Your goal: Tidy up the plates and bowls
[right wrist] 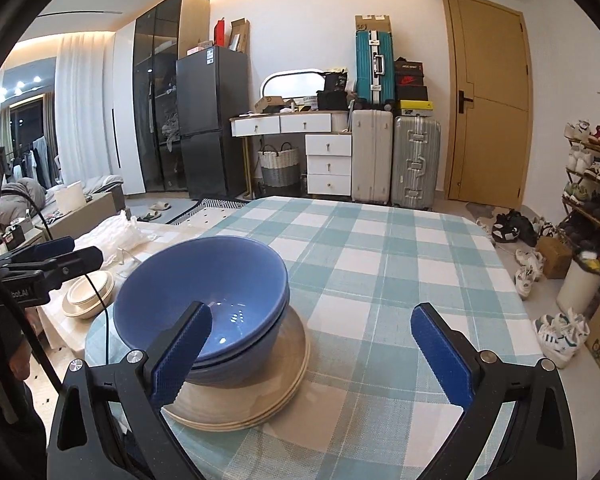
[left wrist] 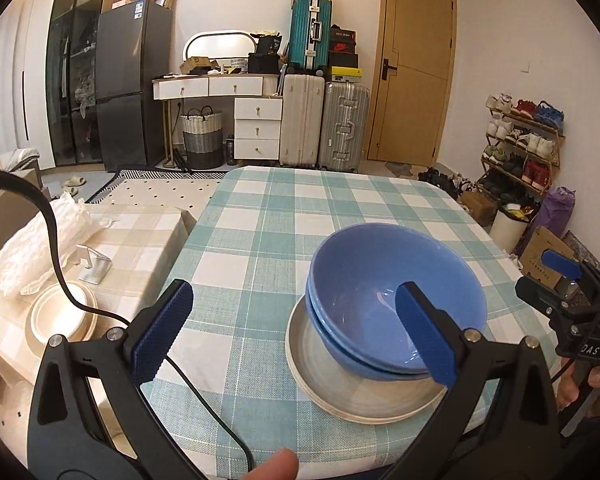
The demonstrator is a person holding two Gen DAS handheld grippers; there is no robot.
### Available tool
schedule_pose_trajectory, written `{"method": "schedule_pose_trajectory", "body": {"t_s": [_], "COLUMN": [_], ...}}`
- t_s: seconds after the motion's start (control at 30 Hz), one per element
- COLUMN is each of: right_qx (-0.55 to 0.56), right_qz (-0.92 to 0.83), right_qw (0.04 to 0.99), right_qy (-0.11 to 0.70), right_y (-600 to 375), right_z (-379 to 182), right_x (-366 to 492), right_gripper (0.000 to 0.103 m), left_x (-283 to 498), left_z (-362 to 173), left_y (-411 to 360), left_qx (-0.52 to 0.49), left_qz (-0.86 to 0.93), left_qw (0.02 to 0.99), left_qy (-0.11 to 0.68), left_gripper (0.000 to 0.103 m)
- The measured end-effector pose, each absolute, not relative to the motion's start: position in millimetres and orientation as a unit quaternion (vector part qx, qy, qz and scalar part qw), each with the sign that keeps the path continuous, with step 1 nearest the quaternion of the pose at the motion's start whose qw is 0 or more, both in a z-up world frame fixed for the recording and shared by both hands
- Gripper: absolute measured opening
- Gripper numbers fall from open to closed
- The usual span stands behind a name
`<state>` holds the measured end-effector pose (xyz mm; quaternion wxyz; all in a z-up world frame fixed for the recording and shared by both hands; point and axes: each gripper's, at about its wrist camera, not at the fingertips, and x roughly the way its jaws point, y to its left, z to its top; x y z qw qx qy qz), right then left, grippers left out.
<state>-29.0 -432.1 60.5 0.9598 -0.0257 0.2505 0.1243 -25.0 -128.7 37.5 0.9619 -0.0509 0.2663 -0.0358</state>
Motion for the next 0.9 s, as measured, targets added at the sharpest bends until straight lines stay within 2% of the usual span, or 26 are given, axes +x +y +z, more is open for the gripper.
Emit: {"method": "schedule_pose_trajectory", "body": {"t_s": [0.33, 0.63, 0.9], "right_qx": [-0.004, -0.001, -0.005], "right_qz": [0.108, 0.099, 0.100], "right_qw": [0.966, 0.967, 0.967], "right_qy": [0.236, 0.234, 0.234], "right_y": [-447.1, -447.7, -446.5], "right_z": [49.4, 33.1, 28.4], "right_x": [-34.4, -36.7, -37.7], "right_gripper": [0.102, 0.102, 0.102], "left_x": [-35.9, -30.0, -24.3], "left_z": [11.2, -17.7, -18.6], "left_y": [-116.1, -117.3, -117.9], "left_qx": [-0.058, -0.053, -0.049], "left_qz": [-0.037, -0.033, -0.034], "left_qw": [0.968, 0.964, 0.964], "left_qy": [0.241, 0.259, 0.259], "left_gripper": [0.101, 0.101, 0.101]}}
